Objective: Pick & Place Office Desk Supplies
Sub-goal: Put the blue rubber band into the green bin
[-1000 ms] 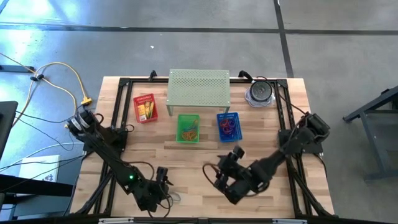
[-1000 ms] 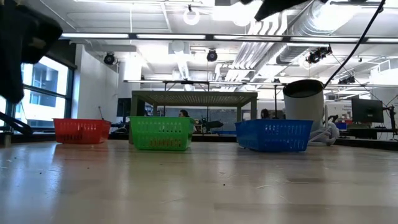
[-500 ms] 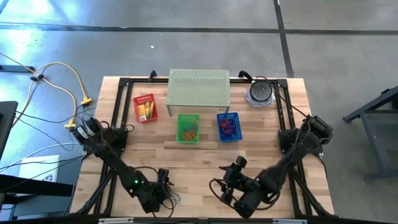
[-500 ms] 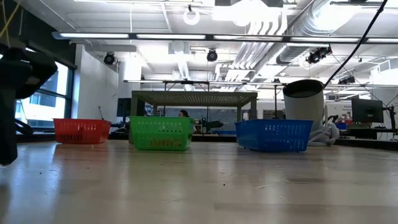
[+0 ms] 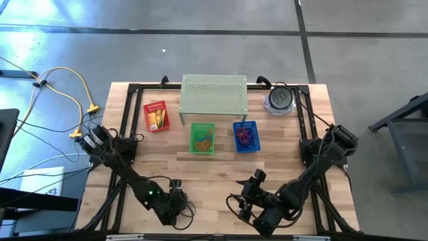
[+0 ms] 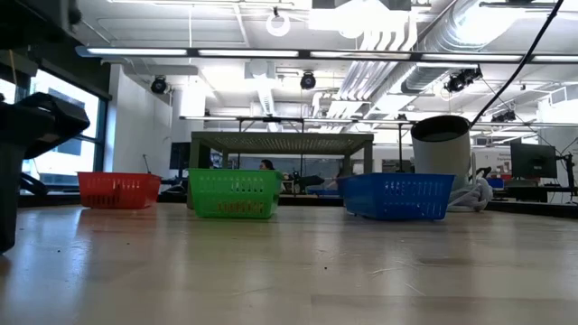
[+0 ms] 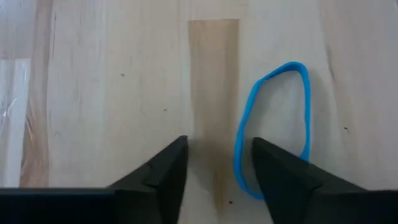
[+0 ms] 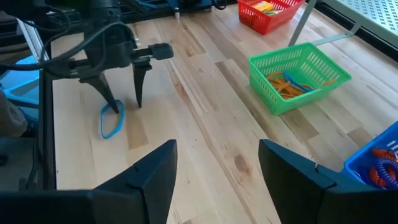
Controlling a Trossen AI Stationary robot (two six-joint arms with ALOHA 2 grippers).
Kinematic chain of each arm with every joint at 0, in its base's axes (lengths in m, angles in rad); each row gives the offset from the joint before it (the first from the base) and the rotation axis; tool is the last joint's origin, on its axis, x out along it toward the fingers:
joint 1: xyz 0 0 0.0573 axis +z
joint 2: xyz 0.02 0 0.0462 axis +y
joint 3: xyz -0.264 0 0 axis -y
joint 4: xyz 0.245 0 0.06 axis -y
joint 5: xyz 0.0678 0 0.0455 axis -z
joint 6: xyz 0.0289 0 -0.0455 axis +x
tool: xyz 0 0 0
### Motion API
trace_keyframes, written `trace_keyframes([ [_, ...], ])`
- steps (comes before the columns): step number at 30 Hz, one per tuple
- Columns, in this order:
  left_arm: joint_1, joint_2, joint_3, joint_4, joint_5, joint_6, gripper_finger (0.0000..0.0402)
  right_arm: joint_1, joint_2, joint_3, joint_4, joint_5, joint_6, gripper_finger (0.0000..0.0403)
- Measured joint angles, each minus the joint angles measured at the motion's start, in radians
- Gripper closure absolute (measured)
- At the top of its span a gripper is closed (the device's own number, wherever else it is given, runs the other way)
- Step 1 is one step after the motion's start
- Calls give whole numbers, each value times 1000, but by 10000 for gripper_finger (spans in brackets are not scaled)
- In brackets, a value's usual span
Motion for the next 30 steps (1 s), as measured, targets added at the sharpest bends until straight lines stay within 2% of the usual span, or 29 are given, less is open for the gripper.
trace_keyframes([
  [2, 6, 28, 1, -15, 23, -2, 259, 0, 0, 0, 0, 0, 0, 188],
  [9, -24, 51, 3, -10, -7, 20, 373, 0, 0, -1, 0, -10, -1, 188],
  [11, -35, 51, 3, -5, -9, 49, 393, 0, 0, -1, -3, -9, -1, 188],
  [15, -47, 52, 2, -4, -27, 62, 400, 0, 0, -3, -2, -9, -1, 188],
  [21, -73, 2, 38, -23, -140, 66, 401, 0, 1, -52, 26, -12, 0, 188],
  [30, -5, -96, 158, -100, -132, 71, 401, 7, 2, -78, 158, -8, -96, 188],
])
